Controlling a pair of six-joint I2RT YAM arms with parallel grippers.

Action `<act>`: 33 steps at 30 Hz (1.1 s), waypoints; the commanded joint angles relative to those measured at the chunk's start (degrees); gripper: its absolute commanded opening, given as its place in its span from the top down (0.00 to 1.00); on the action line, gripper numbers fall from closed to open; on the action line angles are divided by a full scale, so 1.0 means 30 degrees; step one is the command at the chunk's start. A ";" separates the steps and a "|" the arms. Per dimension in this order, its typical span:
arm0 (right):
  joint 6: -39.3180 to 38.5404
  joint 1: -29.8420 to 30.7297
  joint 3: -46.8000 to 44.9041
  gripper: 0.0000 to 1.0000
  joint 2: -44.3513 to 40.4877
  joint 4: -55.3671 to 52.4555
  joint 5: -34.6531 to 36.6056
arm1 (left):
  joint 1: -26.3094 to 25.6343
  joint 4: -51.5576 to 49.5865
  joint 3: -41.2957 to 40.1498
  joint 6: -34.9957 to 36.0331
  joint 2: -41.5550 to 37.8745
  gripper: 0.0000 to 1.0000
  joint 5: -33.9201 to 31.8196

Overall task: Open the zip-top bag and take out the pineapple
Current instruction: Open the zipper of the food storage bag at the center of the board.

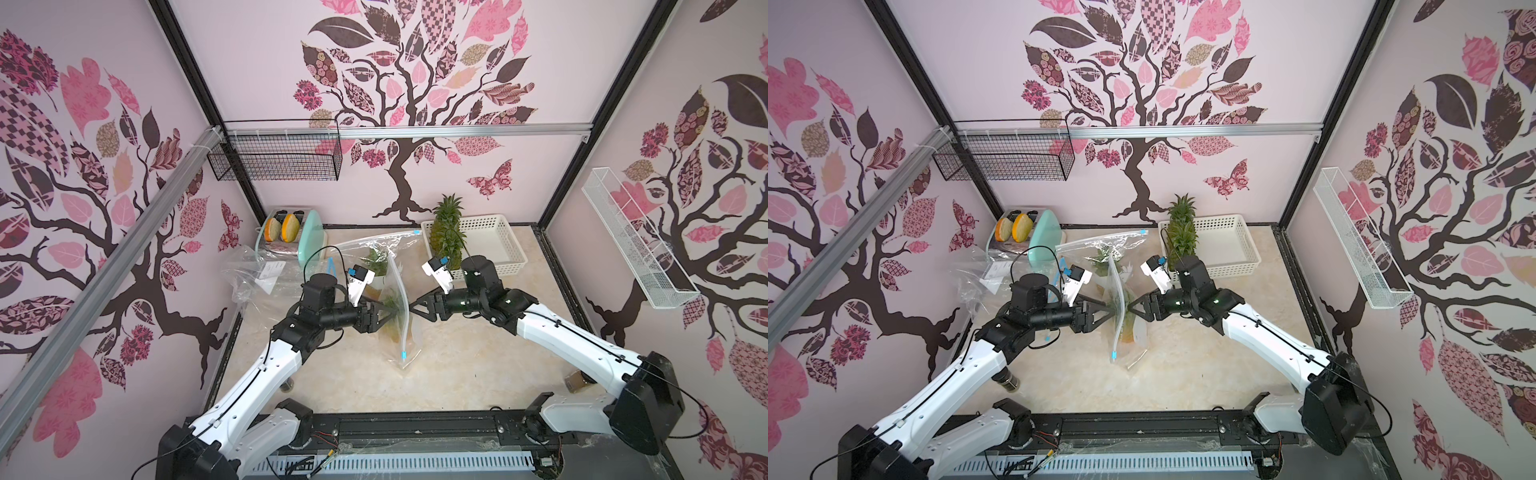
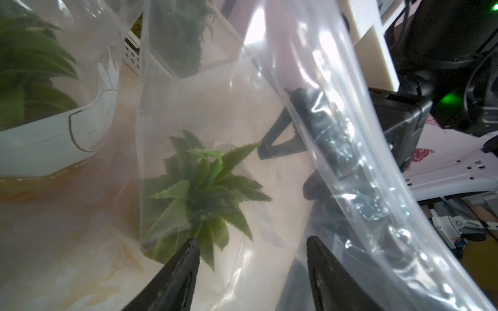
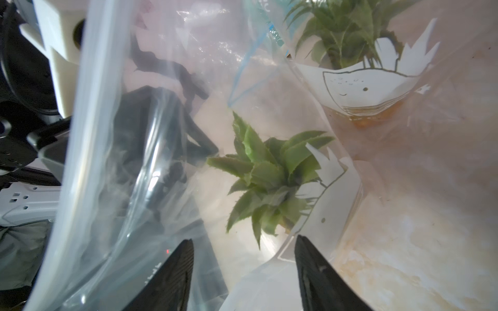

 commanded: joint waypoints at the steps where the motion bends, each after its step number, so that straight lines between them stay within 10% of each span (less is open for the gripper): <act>1: -0.0284 0.0029 0.0469 0.36 0.0553 0.0315 -0.1021 | -0.0061 0.1386 0.0241 0.0553 0.0730 0.30 0.0413; 15: 0.1166 0.0203 0.0535 0.43 0.3384 0.4318 -0.3254 | -0.1284 0.5292 -0.0523 -0.1038 0.3201 0.40 0.0992; 23: 0.1259 0.0177 0.0390 0.91 0.3317 0.4814 -0.2653 | -0.1995 0.5258 -0.0482 -0.1287 0.3938 1.00 0.0467; 33: 0.1971 -0.0985 -0.1835 1.00 0.0961 0.5362 -0.1186 | -0.1945 -0.0241 0.0827 0.0764 0.0834 1.00 -0.2451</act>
